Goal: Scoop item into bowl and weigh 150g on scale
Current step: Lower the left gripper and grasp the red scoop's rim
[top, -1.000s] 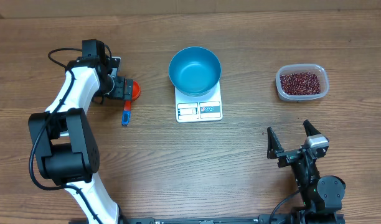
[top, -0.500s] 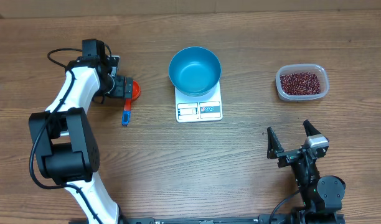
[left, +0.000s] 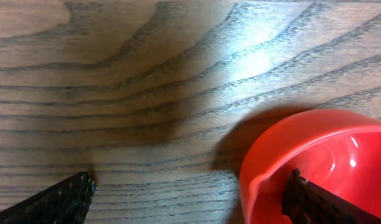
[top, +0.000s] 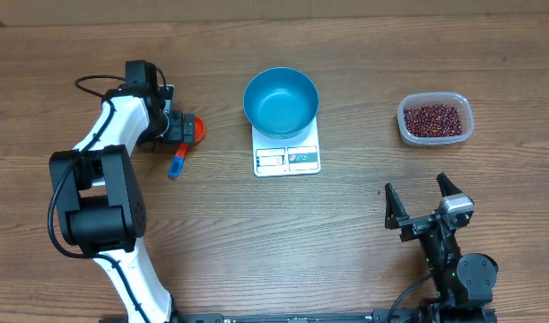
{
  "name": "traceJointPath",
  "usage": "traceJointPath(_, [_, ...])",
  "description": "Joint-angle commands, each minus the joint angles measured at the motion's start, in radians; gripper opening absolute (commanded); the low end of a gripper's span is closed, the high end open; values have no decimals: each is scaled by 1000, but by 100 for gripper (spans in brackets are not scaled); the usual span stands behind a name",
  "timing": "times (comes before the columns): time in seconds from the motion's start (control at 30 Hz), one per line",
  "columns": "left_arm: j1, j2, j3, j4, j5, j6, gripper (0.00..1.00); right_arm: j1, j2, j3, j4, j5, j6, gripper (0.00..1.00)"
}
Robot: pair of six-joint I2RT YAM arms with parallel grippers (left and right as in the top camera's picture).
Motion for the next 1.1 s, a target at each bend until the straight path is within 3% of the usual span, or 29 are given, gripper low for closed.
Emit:
traceJointPath(0.0, [-7, 21, 11, -2, -6, -13, 100, 4, -9, -11, 3, 10, 3, 100])
traceJointPath(0.5, [-7, 21, 11, -5, -6, -13, 99, 4, -9, -11, 3, 10, 3, 100])
traceJointPath(0.63, [-7, 21, 11, -4, -6, -13, 80, 4, -9, -11, 3, 10, 3, 100])
traceJointPath(0.8, [-7, 21, 11, -5, -6, -13, 64, 4, -9, -11, 3, 10, 3, 100])
traceJointPath(0.93, [-7, 21, 11, -5, -6, -13, 41, 4, -9, -11, 3, 10, 3, 100])
traceJointPath(1.07, [-7, 21, 11, -5, -6, -13, 10, 4, -9, -11, 3, 10, 3, 100])
